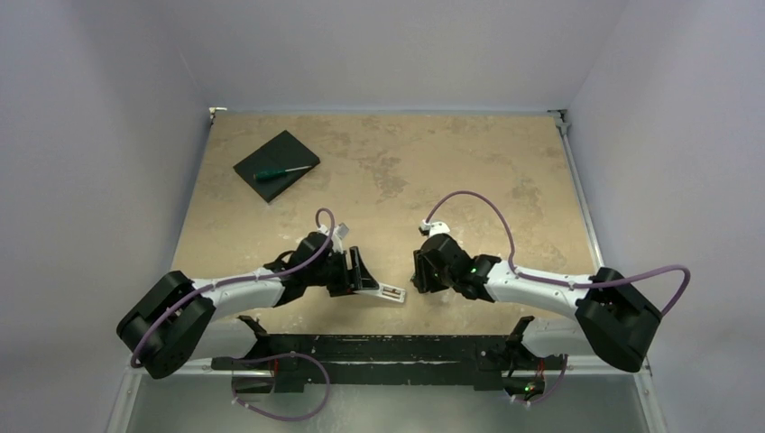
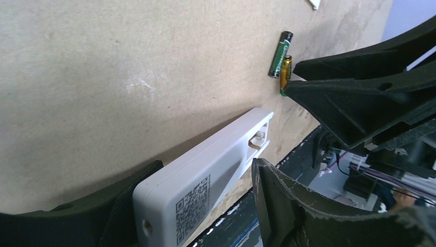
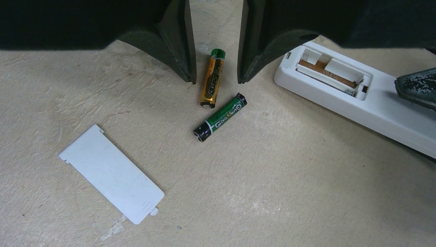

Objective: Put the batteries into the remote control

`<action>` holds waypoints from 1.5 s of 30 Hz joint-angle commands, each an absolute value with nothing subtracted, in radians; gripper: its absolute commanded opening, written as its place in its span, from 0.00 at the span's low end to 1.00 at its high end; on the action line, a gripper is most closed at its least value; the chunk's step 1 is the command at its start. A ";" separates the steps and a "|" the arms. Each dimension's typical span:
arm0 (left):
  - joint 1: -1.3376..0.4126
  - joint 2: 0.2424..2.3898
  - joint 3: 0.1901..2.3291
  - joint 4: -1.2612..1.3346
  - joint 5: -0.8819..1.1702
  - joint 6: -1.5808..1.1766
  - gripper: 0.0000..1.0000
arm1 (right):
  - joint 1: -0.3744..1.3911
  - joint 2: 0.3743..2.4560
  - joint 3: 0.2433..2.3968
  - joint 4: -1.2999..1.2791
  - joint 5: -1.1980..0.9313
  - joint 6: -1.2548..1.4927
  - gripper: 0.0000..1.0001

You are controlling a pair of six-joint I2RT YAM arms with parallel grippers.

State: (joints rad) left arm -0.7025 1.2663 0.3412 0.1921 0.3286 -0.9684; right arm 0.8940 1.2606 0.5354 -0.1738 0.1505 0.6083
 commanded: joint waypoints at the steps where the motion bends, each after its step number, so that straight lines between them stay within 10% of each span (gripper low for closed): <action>1: -0.694 1.255 0.350 -0.069 0.181 -0.891 0.65 | 0.908 1.275 0.580 -0.189 0.201 0.601 0.41; 34: -0.694 1.085 0.359 -0.274 0.009 -0.876 0.64 | 1.007 1.373 0.643 -0.296 0.311 0.648 0.31; 45: -0.695 1.030 0.389 -0.302 0.032 -0.883 0.64 | 1.025 1.371 0.675 -0.376 0.371 0.678 0.00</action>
State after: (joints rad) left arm -0.7006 1.0519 0.3859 -0.2176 0.0593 -0.8974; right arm 1.0187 1.3865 0.6483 -0.3080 0.3206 0.6476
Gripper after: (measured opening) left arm 0.637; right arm 0.055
